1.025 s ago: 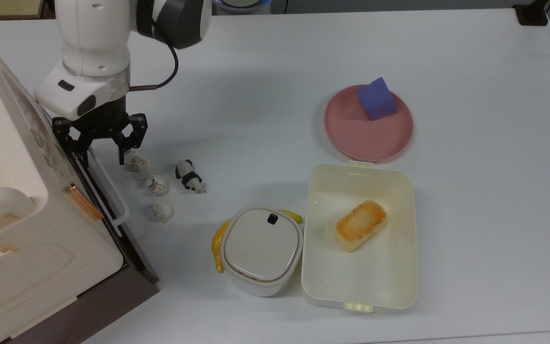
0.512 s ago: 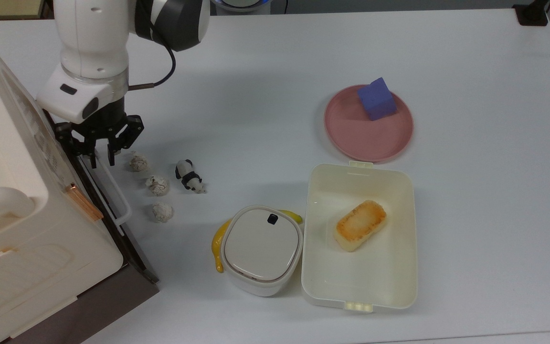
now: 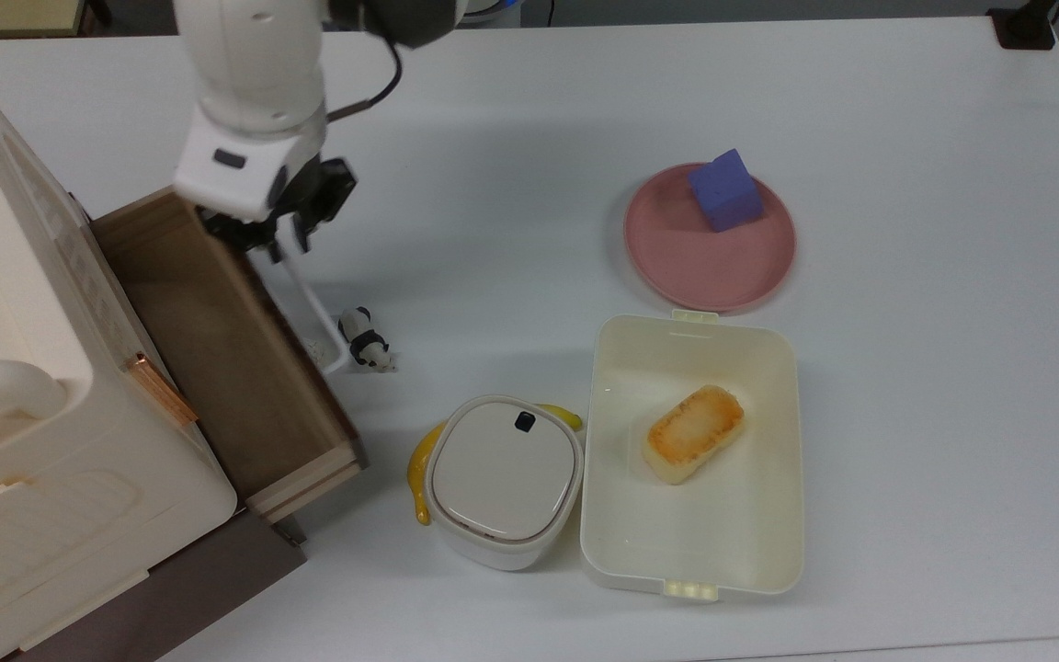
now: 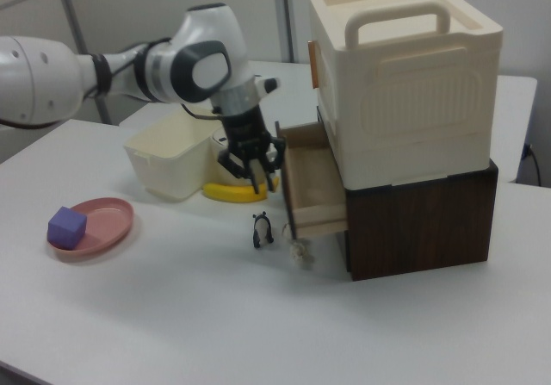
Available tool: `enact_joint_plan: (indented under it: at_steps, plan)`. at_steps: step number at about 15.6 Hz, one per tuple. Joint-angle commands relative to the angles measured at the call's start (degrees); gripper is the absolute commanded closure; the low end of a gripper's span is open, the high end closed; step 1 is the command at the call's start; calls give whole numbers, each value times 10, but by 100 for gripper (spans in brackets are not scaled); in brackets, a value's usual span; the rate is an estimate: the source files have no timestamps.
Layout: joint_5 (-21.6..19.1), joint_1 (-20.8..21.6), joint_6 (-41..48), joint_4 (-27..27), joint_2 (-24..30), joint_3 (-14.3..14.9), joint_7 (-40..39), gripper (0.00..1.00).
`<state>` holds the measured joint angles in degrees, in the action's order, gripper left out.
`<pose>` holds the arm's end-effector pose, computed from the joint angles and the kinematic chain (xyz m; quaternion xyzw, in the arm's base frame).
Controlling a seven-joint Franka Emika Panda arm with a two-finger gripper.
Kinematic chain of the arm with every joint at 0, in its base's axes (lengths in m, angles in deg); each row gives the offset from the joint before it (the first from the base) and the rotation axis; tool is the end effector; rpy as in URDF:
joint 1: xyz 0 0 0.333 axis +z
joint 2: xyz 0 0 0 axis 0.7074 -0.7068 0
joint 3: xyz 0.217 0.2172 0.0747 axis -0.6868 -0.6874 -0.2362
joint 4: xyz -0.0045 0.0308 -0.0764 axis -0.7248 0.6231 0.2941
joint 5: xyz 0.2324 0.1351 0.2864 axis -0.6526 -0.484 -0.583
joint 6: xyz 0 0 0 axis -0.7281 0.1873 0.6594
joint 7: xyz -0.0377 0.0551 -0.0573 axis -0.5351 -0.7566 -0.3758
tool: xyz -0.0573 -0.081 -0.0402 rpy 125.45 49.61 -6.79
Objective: Slide the drawer open
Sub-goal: 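Pull the drawer outward from the cabinet with the gripper, then release the handle and raise the gripper away from the drawer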
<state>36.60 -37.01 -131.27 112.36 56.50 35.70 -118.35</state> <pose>0.6568 -0.0954 0.4616 0.9613 0.2622 -0.0142 0.0833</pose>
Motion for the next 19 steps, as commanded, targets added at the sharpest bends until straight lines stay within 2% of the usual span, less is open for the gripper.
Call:
enact_joint_plan:
  at_steps: [1,3,5,6,8,10,12,19]
  plan:
    - [-18,24,36,23,31,3,-4,70]
    - [-18,31,44,22,33,-1,8,69]
    - [-18,40,65,21,40,-9,27,61]
    - [-20,43,75,20,44,-18,53,47]
    - [-43,43,89,19,51,-38,168,0]
    - [-45,39,89,20,59,-67,286,0]
    - [-41,30,92,22,69,-94,362,0]
    - [-36,-1,102,24,115,-115,433,0]
